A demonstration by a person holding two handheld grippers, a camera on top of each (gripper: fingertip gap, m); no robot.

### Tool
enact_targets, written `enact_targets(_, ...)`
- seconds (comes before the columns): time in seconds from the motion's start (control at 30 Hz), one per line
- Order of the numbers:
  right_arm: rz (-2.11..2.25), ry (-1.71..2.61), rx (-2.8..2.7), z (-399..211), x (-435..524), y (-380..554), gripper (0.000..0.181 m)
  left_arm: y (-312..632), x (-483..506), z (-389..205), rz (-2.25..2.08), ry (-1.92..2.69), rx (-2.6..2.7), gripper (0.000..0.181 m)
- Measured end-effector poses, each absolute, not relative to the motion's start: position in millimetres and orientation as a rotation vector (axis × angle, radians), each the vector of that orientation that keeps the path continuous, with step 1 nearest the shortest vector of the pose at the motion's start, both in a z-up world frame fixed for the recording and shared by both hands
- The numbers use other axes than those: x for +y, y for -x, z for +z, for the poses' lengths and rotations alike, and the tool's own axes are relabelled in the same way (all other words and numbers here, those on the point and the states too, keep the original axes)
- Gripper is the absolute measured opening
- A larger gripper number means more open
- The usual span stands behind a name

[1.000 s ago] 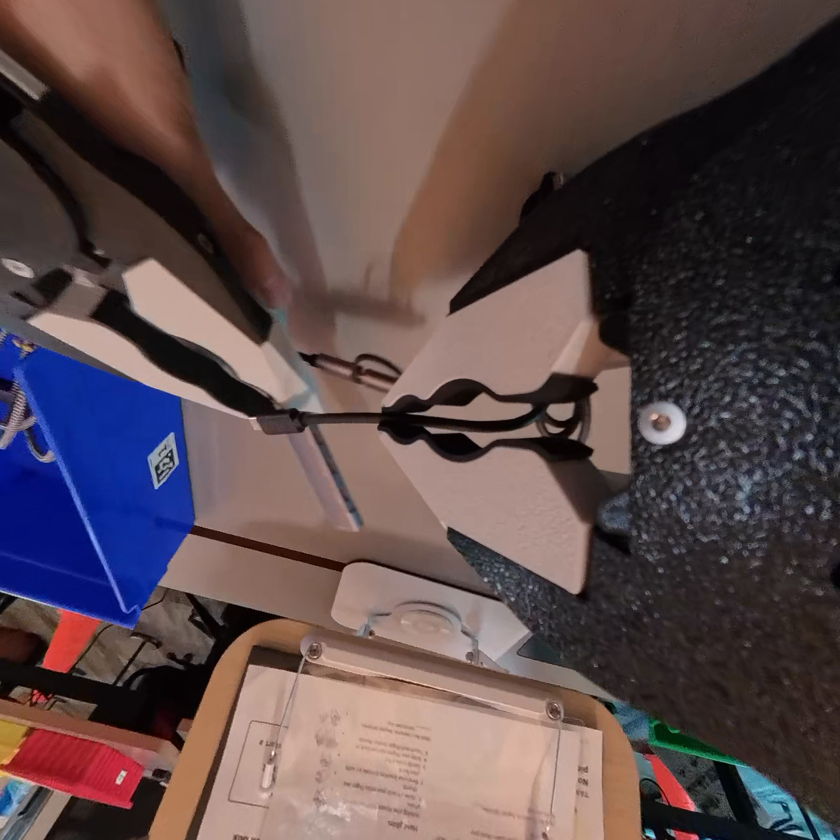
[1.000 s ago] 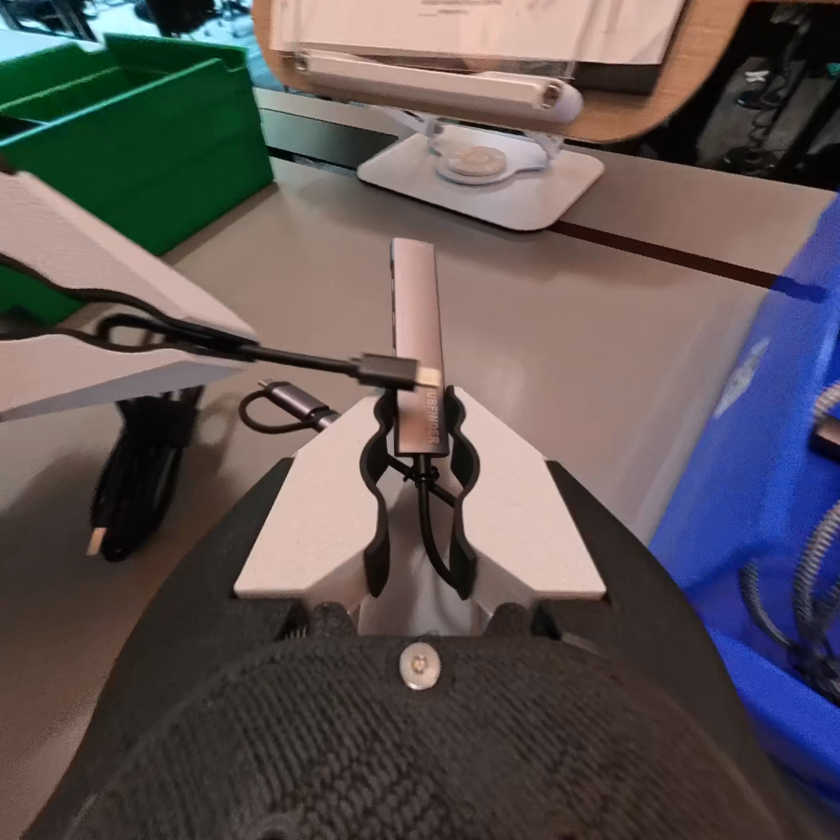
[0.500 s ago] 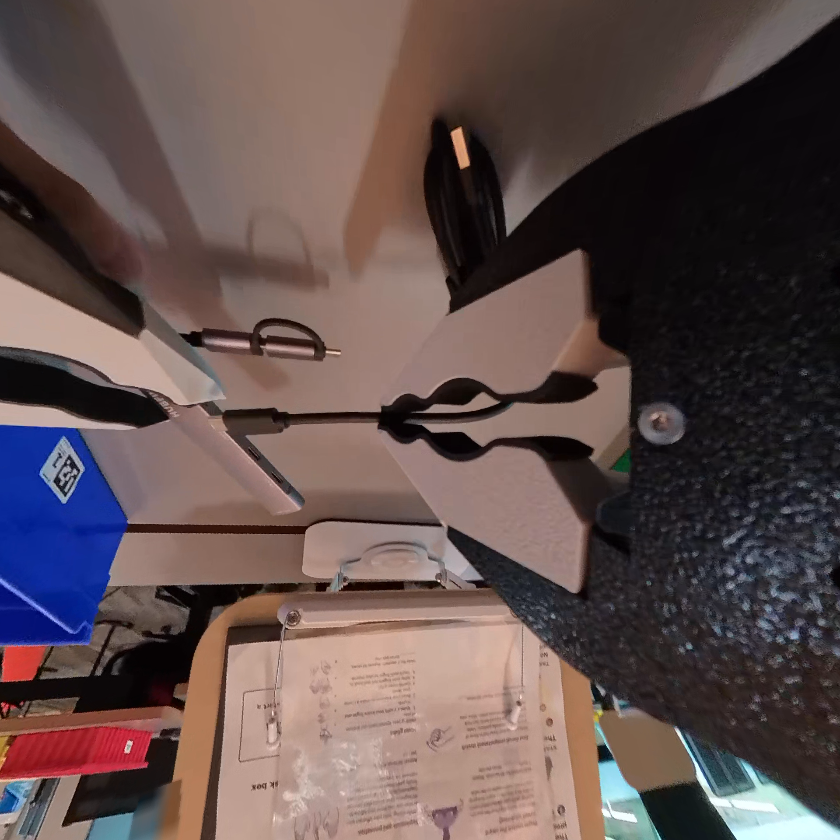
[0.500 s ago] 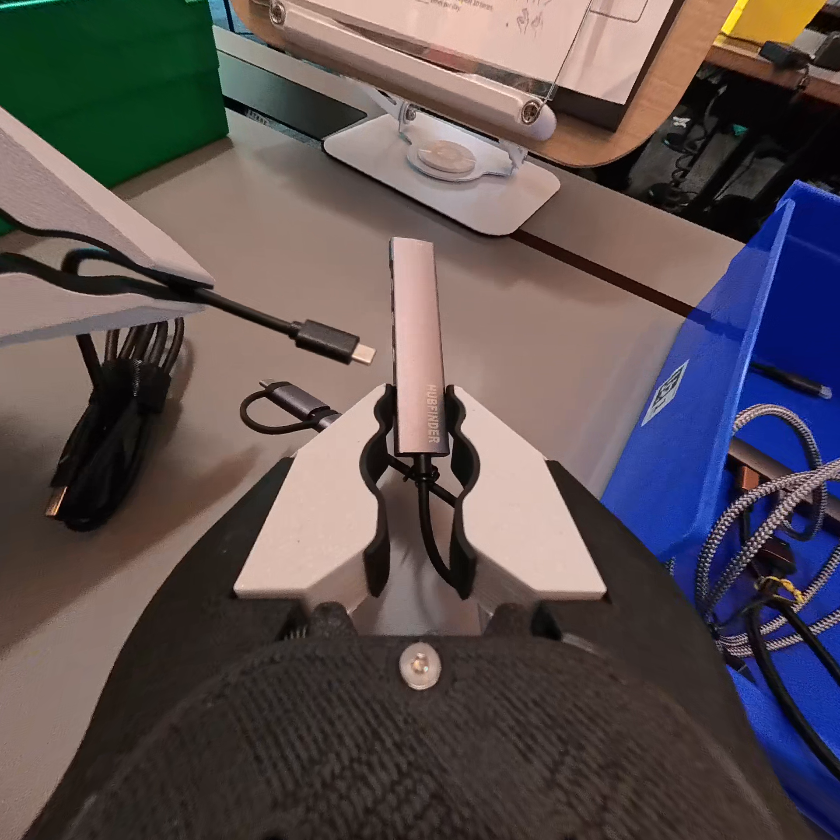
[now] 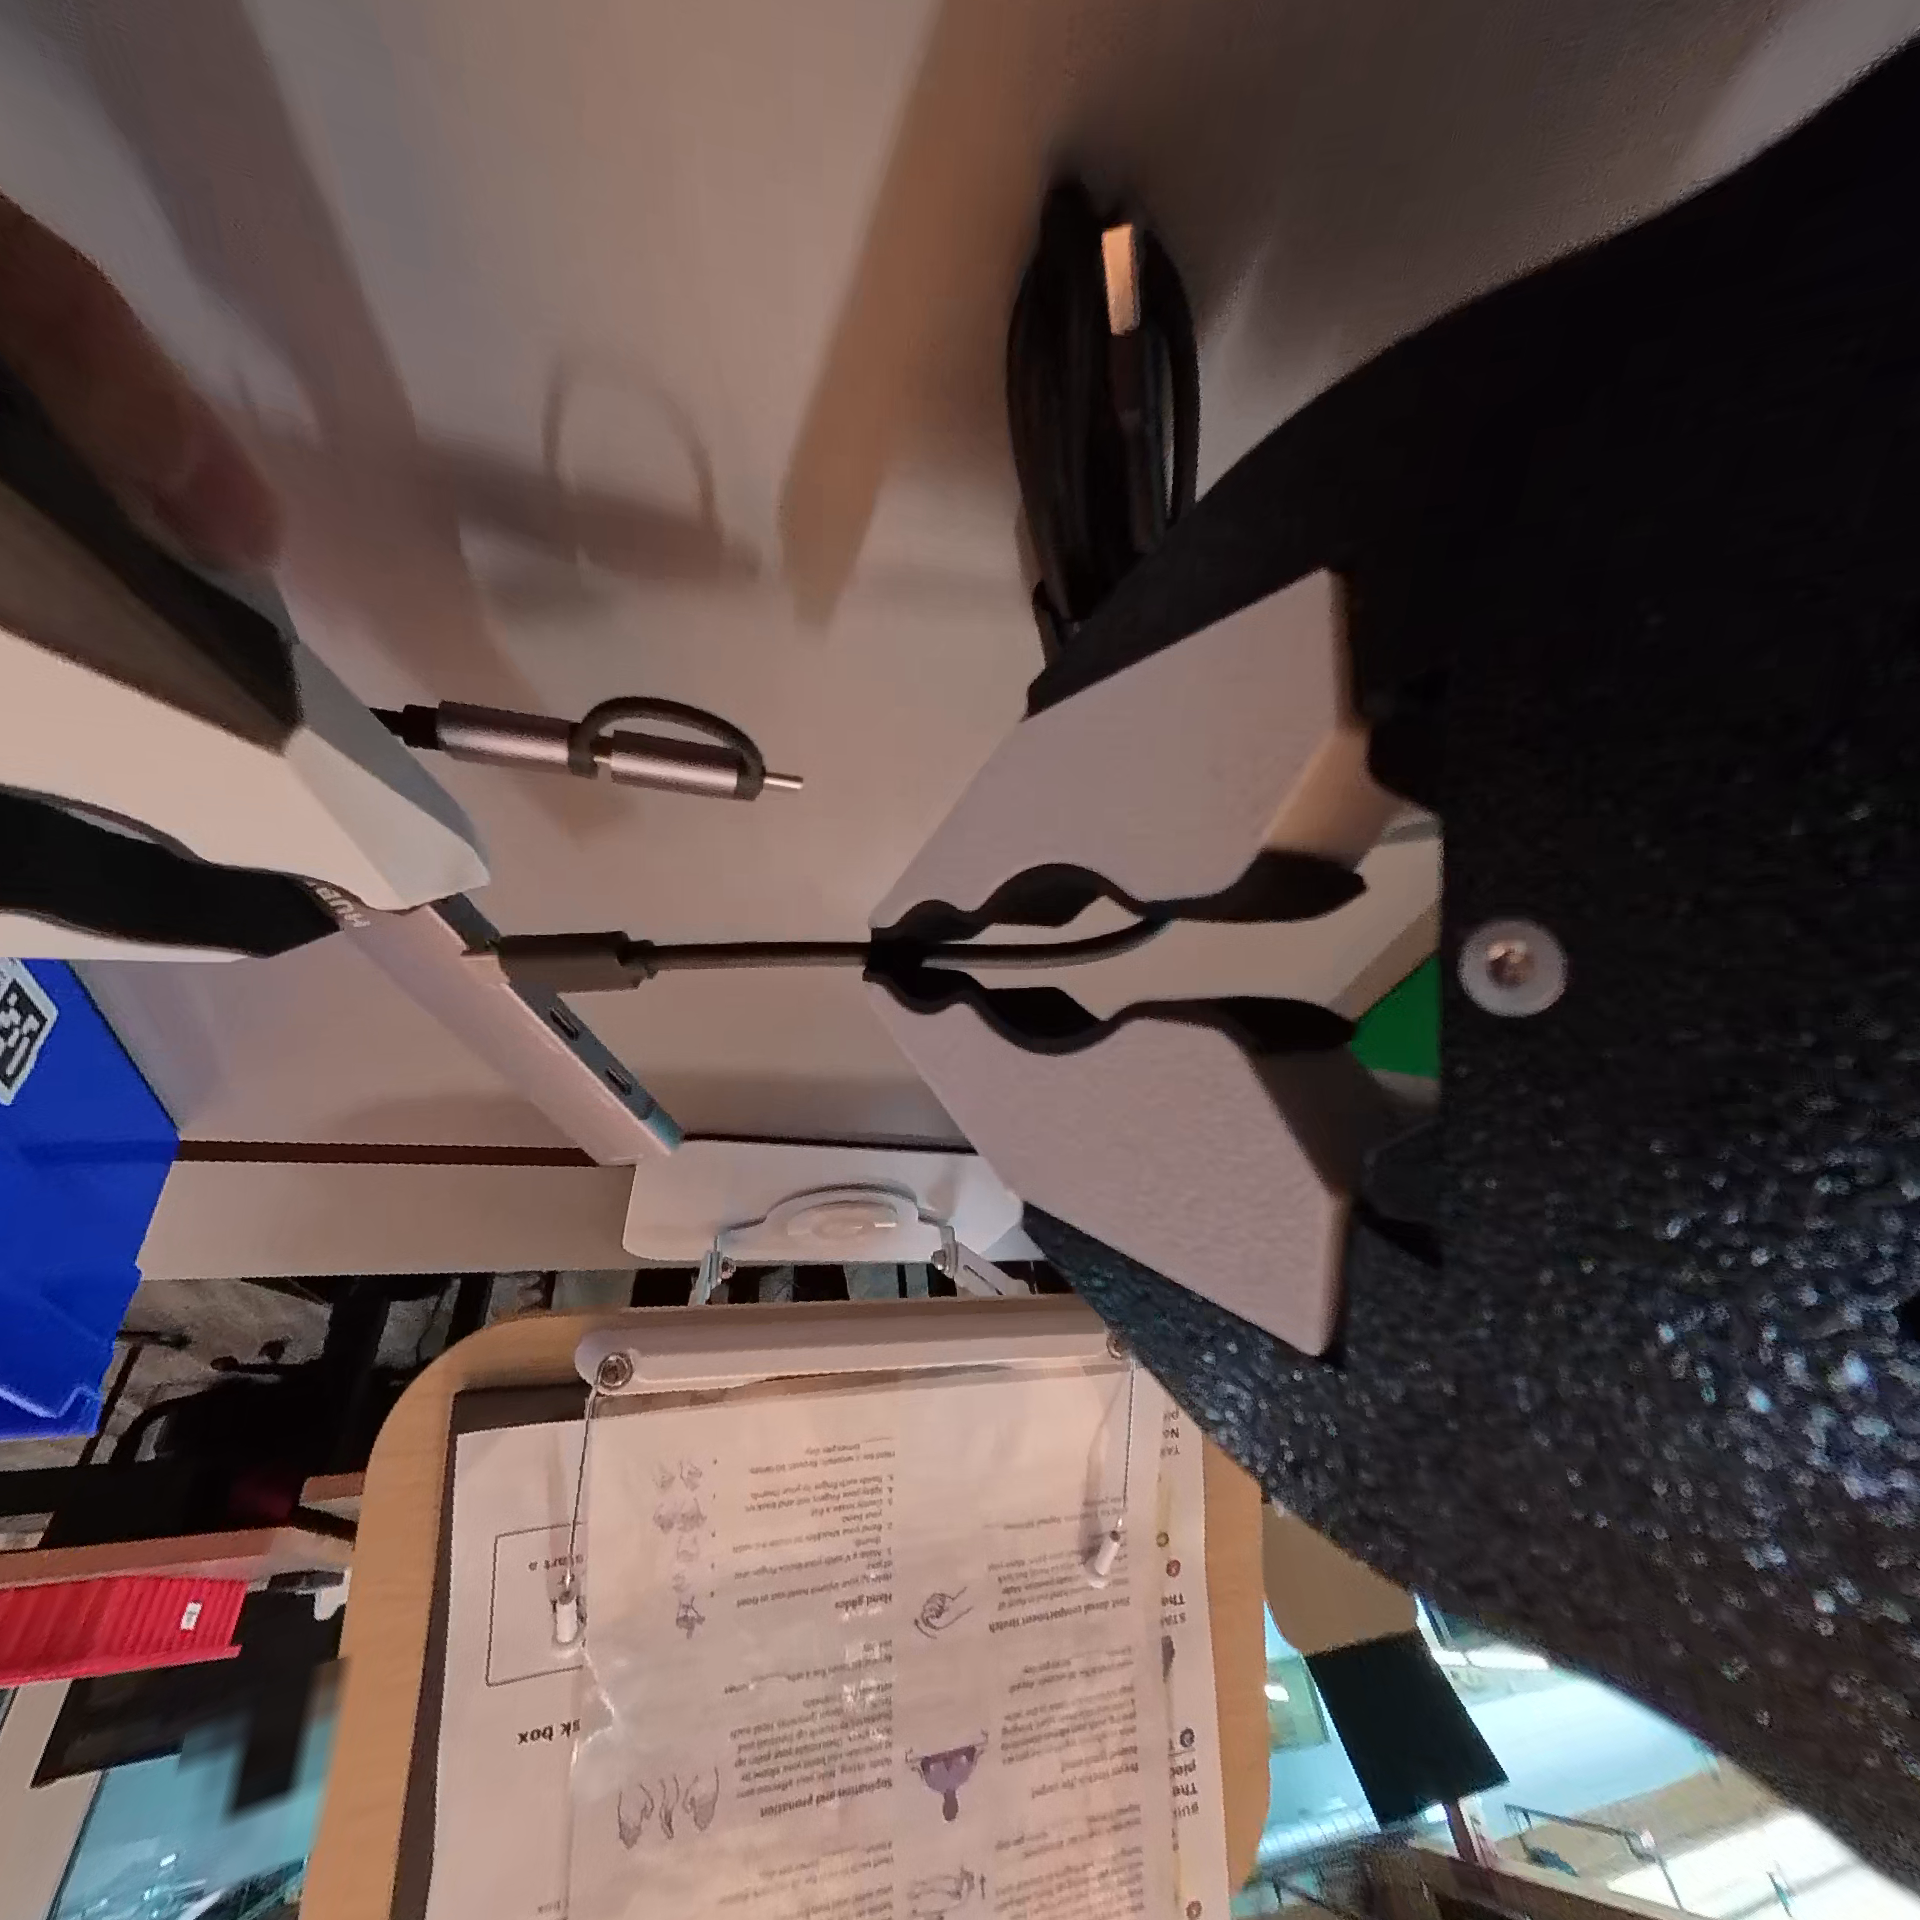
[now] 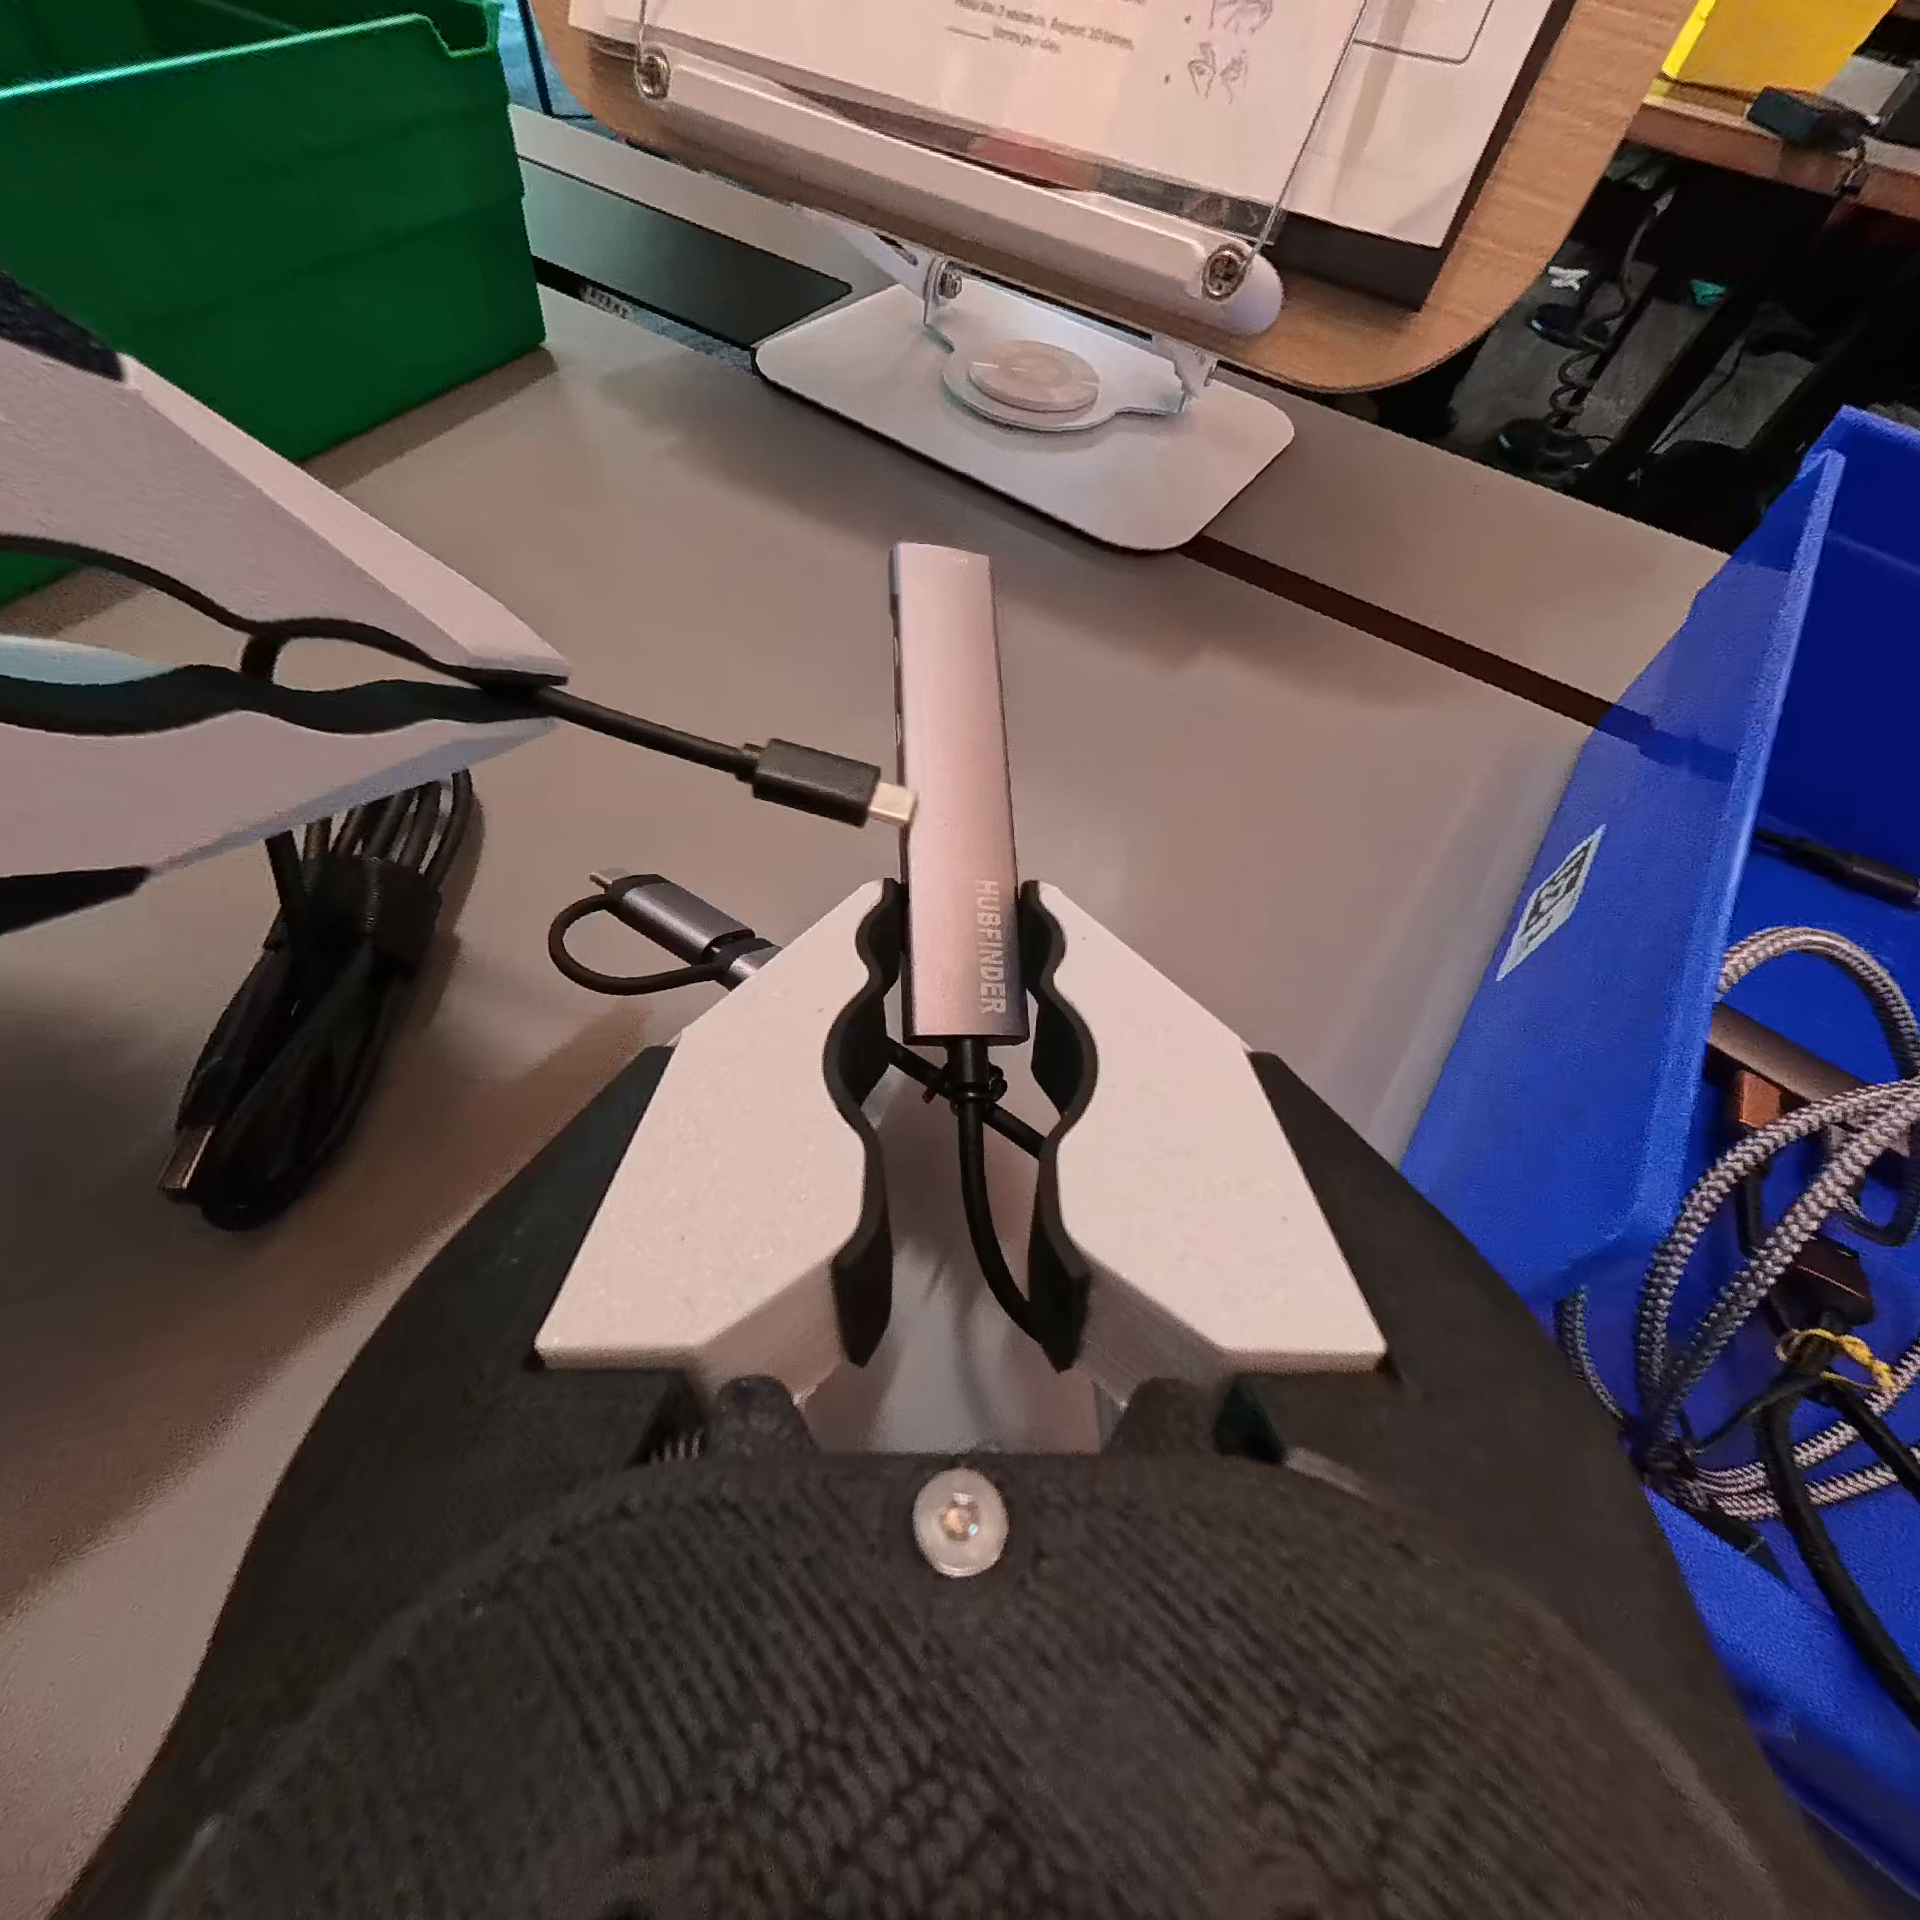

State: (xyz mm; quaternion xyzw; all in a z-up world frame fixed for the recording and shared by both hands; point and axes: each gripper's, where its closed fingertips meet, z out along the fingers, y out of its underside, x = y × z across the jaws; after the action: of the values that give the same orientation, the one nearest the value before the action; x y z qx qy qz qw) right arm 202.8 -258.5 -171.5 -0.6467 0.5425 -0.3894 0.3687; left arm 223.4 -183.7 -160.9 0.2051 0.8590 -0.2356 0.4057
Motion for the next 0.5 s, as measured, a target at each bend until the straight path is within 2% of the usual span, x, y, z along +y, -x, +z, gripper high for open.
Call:
enact_targets(0.03,-1.001,1.66,1.392,-171.5,-257.5,-203.0,0.021,-223.9,-183.9,-161.0,-0.584,-0.519,2.155,0.001)
enact_targets(0.5,-1.008,1.625,1.421,-171.7,-261.6,-203.9,0.021,-225.9,-185.0,-161.2,-0.543,-0.479,2.106,0.001)
